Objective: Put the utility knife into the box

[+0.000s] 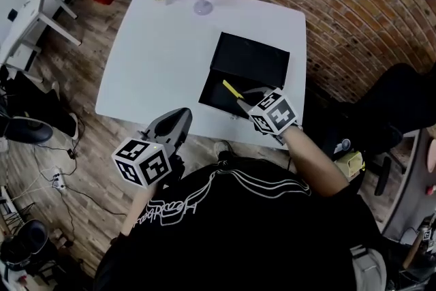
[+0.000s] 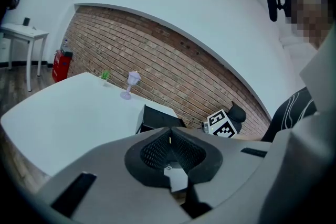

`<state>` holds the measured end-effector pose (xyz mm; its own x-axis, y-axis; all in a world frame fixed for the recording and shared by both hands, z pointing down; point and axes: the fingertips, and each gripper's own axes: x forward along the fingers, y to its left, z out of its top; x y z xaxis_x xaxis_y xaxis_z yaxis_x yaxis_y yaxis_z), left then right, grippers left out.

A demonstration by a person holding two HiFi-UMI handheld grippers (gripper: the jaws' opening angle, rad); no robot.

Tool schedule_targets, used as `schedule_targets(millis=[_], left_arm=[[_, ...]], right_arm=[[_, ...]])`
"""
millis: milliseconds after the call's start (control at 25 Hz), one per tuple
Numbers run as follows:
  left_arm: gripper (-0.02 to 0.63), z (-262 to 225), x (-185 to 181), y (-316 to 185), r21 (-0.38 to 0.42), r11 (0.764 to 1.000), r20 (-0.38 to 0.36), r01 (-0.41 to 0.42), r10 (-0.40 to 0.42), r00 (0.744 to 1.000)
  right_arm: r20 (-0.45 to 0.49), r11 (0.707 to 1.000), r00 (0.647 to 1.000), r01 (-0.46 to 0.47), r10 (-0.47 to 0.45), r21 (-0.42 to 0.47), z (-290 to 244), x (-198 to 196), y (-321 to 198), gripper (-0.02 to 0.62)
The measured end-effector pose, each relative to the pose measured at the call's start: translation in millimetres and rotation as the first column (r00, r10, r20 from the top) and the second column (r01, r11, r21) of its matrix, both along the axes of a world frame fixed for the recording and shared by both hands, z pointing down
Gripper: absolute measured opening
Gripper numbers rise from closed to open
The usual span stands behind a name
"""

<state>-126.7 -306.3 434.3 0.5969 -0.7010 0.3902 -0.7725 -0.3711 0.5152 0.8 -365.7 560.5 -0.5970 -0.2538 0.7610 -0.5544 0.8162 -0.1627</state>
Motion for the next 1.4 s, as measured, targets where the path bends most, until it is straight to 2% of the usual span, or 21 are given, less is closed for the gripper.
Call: schedule_targets(millis=[280,640,840,1040,1120,1240,1400], left_arm=[[0.032,14,-6,-15,-0.022,0.999,-0.002,0.036,-0.036,0.999],[0.032,29,-2,-35,-0.040,0.998,-0.038,0.044,-0.045,0.998],[0.032,34,-4,-45,-0.037,0.998,-0.056,0.052,-0.054,0.997],[0.032,39,-3,-53,-0.040,0.998,-0.078,0.039,-0.042,0.996],[0.032,36,-4,-55,-0.035,0.999,-0.082,0.032,-0.035,0.996],[0.032,27,-3,-57,-0.015,1.000,-0.073,0.018,-0.019,0.997],[0.032,14,-3,-52,0.004,1.000,-0.055,-0.015,0.015,0.998]], right_arm=[[-0.141,0.997,0.988,0.061,-0.068,-0.052,39,-4,-13,0.054],[-0.241,0.985,0.957,0.140,-0.161,-0.101,70,-11,-16,0.054],[-0.237,0.976,0.951,0.173,-0.201,-0.133,72,-11,-16,0.054],[-0.223,0.974,0.954,0.170,-0.200,-0.146,71,-13,-17,0.064],[-0.200,0.971,0.958,0.172,-0.203,-0.166,70,-15,-13,0.101],[-0.189,0.972,0.960,0.179,-0.207,-0.153,68,-17,-9,0.202],[-0.158,0.984,0.976,0.137,-0.153,-0.110,54,-15,-12,0.210]])
